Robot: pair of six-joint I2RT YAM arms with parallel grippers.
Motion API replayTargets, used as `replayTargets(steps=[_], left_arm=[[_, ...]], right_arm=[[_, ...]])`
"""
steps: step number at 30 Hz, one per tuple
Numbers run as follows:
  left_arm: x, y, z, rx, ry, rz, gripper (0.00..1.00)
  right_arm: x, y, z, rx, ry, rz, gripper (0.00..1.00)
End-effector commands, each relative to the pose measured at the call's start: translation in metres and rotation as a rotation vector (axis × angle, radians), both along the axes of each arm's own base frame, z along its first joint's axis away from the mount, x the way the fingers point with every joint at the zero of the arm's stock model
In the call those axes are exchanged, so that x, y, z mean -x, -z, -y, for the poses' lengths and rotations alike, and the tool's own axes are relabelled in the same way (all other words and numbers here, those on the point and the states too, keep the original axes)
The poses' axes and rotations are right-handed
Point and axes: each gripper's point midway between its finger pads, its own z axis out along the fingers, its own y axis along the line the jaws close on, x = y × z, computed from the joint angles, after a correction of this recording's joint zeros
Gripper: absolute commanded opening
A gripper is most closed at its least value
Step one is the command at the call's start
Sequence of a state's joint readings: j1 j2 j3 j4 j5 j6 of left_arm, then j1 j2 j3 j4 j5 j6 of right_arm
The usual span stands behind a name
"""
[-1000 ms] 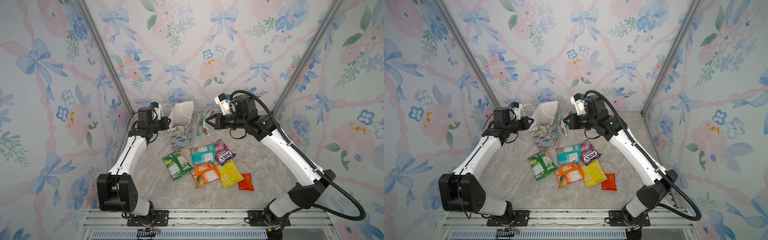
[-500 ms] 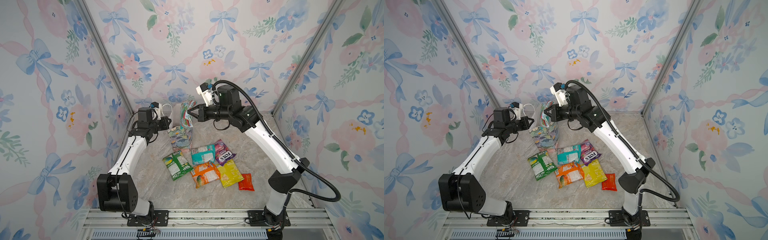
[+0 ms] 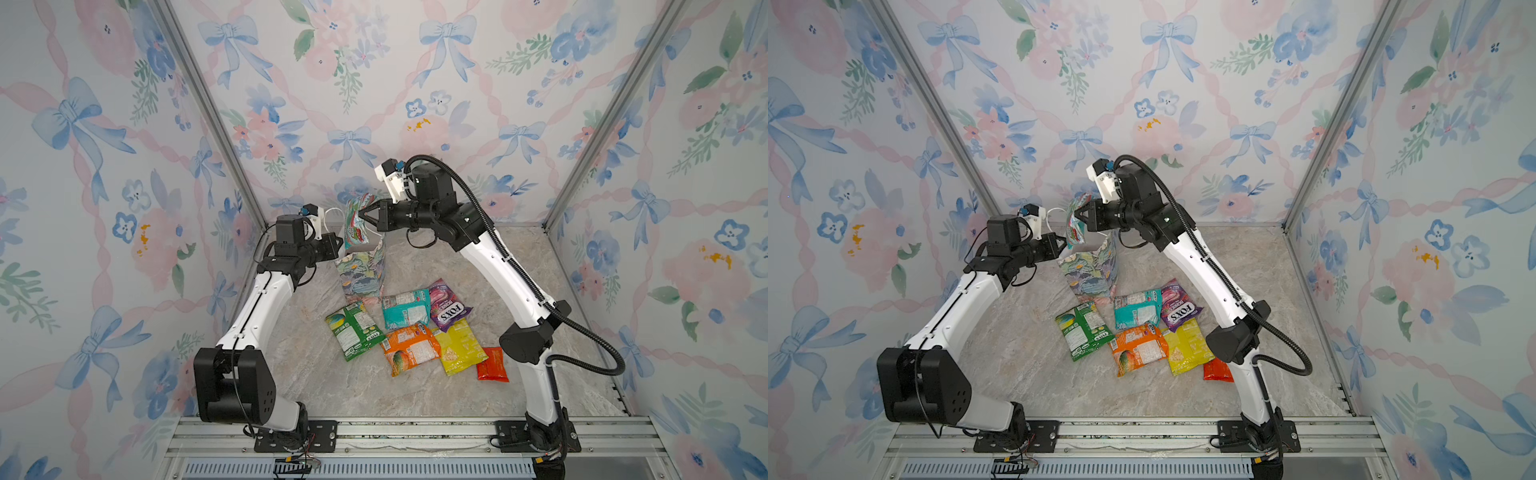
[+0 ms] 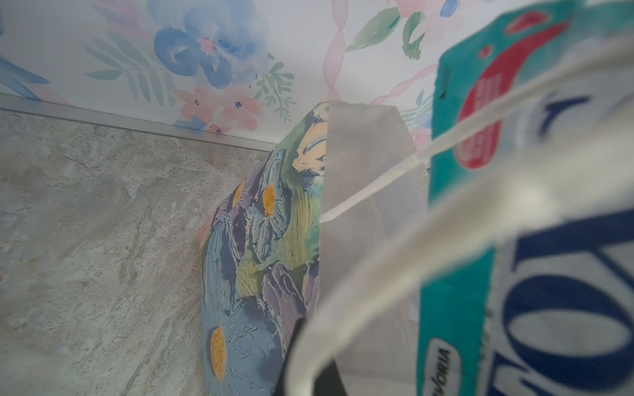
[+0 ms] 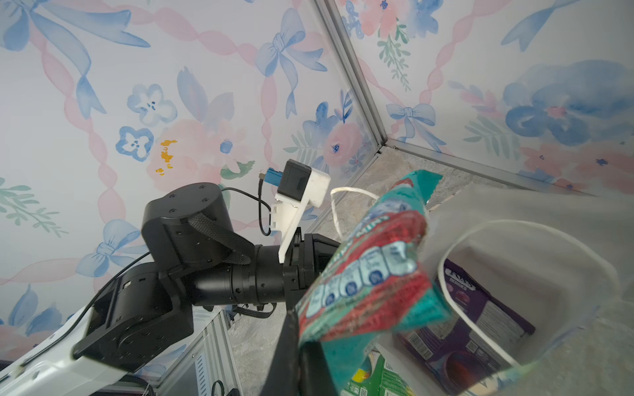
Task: Place the snacks into the paper bag
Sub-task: 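Lower the mint packet into the bag and open the right gripper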
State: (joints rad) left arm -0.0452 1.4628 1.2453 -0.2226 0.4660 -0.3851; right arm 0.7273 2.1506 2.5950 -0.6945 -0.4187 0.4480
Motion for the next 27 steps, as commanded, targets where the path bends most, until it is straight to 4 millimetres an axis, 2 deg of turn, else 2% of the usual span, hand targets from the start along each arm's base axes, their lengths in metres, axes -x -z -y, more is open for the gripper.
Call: replayTargets(steps=[1,7,12,19,27], left_arm=[[0.005,0.006,0.001,-0.006,0.026,-0.01,0.0],[0.005,0.007,0.002,-0.006,0.027,-0.011,0.0],[0.005,0.007,0.002,-0.006,0.028,-0.014,0.0],[0.005,0.007,0.002,-0.005,0.028,-0.011,0.0],[0.006,0.006,0.002,-0.006,0.03,-0.008,0.0]], right_arm=[[-0.019,-0.022,0.011,-0.054,0.045,0.055,0.0],[-0.036,-0.008,0.029,0.061,0.15,0.113,0.0],[-0.041,0.004,0.041,0.152,0.201,0.143,0.0],[-0.042,0.025,0.045,0.261,0.216,0.156,0.0],[-0.047,0.049,0.038,0.315,0.213,0.142,0.0]])
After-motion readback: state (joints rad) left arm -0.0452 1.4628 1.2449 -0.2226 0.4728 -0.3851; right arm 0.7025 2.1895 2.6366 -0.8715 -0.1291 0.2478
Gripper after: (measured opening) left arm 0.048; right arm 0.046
